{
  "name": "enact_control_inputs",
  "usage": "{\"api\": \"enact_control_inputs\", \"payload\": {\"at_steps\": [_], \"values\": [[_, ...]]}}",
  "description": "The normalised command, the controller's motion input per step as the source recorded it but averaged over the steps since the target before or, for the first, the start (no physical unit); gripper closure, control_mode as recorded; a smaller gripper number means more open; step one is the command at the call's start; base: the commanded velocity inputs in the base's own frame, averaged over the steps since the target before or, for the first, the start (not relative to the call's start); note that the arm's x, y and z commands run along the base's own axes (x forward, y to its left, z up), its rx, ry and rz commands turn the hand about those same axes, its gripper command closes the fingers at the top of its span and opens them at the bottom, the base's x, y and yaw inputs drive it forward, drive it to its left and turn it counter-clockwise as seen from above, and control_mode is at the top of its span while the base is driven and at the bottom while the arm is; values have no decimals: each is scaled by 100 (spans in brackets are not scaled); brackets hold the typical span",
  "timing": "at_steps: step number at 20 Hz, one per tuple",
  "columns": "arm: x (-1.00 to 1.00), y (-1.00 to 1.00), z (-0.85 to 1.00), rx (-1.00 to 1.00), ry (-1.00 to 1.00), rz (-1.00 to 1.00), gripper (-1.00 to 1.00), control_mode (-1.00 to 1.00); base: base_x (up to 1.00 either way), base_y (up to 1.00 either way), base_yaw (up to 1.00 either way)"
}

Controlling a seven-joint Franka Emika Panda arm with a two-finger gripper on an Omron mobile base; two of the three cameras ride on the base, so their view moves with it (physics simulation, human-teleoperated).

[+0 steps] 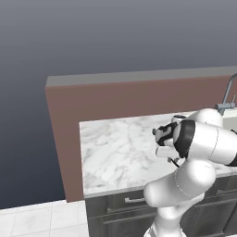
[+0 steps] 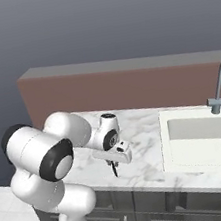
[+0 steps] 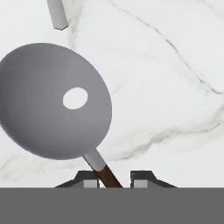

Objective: Organize the utensils by type. Pick up the wooden spoons from the counter and place them in the open cabinet. Then pick up the metallic utensils from the counter and place them in the open drawer.

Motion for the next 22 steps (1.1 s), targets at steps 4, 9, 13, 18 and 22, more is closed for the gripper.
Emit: {"api": "enact_control_inputs", "payload": {"at_steps": [4, 9, 13, 18, 22], "values": [[-34, 14, -80, -7, -20, -8, 100, -100, 0, 0, 0], [-24, 14, -60, -4, -26, -9, 100, -100, 0, 0, 0], [-24, 17, -26, 0, -35, -6, 100, -100, 0, 0, 0], [-7, 24, -2, -4, -26, -3, 100, -100, 0, 0, 0], [9, 18, 8, -7, -16, 0, 100, -100, 0, 0, 0]]}}
